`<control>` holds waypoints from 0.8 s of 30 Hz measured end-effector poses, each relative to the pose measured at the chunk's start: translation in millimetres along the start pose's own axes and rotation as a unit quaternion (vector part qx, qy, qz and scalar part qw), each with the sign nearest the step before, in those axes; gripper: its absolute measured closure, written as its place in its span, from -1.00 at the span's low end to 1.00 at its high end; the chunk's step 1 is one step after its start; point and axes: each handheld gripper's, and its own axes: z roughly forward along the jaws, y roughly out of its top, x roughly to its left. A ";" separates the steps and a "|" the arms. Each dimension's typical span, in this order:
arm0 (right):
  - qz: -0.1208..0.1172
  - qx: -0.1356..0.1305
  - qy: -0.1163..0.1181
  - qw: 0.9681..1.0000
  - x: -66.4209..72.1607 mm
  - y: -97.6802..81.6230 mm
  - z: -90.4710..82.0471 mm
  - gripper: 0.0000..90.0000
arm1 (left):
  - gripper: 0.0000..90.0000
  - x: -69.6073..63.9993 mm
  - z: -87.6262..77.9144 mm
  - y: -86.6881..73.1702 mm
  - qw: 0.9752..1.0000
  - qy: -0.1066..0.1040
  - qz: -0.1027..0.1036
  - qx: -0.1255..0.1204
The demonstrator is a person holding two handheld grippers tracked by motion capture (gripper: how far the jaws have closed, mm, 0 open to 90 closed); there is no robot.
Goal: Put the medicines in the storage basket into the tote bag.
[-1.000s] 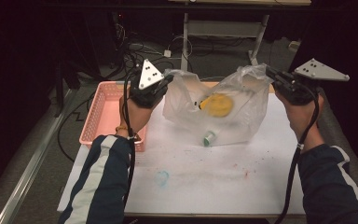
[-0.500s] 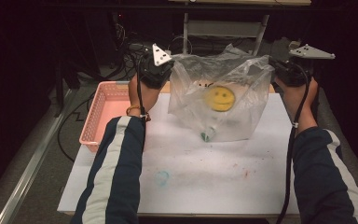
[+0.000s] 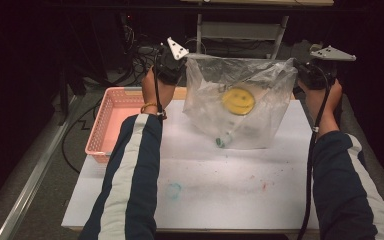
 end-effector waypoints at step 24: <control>0.017 0.067 -0.020 0.997 -12.2 -34.4 17.5 1.00 | -0.44 -19.4 -14.7 -33.5 0.990 -0.131 -0.032 -0.030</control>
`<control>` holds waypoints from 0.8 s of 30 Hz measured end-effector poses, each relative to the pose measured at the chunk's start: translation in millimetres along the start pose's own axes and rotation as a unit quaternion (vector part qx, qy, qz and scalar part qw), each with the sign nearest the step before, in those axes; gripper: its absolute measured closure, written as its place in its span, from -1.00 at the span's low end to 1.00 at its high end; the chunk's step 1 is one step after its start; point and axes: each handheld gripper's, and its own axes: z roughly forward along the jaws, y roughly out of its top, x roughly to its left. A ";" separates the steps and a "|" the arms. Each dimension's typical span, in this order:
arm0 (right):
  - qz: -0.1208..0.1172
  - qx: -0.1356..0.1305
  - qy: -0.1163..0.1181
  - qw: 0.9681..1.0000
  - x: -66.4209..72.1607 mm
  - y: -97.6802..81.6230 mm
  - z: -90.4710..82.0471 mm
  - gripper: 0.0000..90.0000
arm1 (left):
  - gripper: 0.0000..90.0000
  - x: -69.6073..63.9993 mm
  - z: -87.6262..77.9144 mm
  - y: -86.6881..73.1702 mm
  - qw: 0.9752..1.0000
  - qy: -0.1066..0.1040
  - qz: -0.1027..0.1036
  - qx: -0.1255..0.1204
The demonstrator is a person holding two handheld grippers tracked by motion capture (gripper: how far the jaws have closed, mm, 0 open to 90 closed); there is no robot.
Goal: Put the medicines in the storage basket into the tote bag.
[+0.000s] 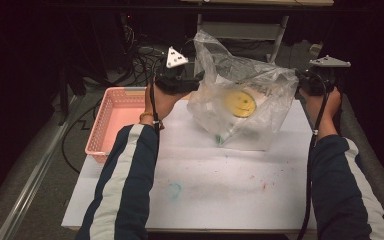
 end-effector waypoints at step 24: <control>-0.007 -0.011 0.000 1.000 -5.8 -6.3 -9.7 0.15 | 0.09 -52.8 -7.5 -55.4 0.996 -0.026 0.080 0.040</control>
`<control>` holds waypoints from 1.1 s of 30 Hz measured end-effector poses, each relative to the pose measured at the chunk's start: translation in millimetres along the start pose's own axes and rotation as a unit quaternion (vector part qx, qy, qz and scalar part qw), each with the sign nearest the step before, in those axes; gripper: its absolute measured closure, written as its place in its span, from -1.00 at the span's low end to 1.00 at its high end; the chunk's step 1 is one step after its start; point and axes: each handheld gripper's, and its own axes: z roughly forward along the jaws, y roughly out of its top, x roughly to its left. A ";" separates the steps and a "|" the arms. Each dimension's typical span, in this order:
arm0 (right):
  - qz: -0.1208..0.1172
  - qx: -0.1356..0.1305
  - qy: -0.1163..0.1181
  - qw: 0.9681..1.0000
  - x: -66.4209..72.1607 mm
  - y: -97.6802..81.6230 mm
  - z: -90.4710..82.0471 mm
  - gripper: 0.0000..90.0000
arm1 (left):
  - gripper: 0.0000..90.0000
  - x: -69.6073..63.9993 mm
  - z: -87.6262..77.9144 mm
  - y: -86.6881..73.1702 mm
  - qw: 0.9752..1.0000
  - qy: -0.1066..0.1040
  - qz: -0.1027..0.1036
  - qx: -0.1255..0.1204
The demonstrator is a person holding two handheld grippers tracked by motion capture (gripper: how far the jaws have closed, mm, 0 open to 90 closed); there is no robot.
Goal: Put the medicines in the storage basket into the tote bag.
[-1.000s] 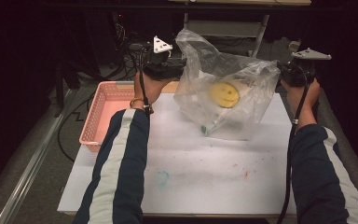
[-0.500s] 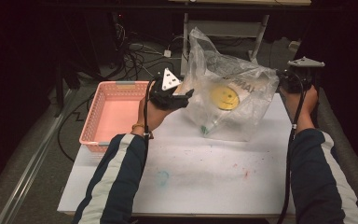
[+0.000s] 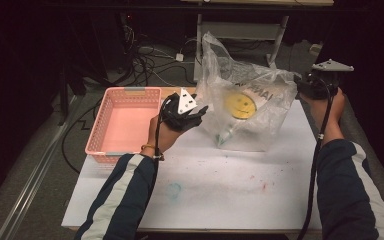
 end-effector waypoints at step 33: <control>-0.075 -0.160 0.169 0.970 92.0 -45.2 -134.1 -0.37 | -0.56 -38.6 -90.3 -73.4 0.999 0.017 0.027 -0.040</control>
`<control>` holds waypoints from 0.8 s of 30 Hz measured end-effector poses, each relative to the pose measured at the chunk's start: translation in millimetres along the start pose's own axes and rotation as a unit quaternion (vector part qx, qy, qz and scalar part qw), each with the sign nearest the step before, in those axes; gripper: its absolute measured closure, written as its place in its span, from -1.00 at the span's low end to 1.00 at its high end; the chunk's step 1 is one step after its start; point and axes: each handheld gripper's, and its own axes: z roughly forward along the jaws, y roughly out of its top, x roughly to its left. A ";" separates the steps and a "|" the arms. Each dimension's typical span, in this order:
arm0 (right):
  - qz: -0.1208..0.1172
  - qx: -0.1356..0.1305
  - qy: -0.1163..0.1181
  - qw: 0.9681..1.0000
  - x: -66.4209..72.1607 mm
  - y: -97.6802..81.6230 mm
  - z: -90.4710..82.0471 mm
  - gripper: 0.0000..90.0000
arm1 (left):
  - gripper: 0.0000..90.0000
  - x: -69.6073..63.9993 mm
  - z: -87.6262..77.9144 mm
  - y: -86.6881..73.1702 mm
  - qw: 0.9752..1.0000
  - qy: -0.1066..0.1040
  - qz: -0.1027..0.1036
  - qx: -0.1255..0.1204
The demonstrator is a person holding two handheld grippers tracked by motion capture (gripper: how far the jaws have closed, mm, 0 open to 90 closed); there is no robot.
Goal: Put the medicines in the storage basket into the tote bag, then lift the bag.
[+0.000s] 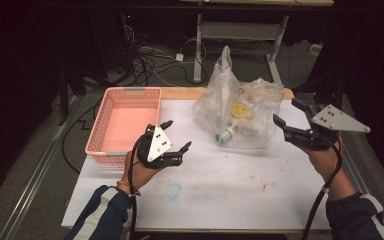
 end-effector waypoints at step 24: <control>-0.009 0.094 0.046 0.994 58.2 -121.8 -50.9 -0.54 | -0.56 -27.5 -42.8 -88.1 0.994 -0.018 -0.023 0.104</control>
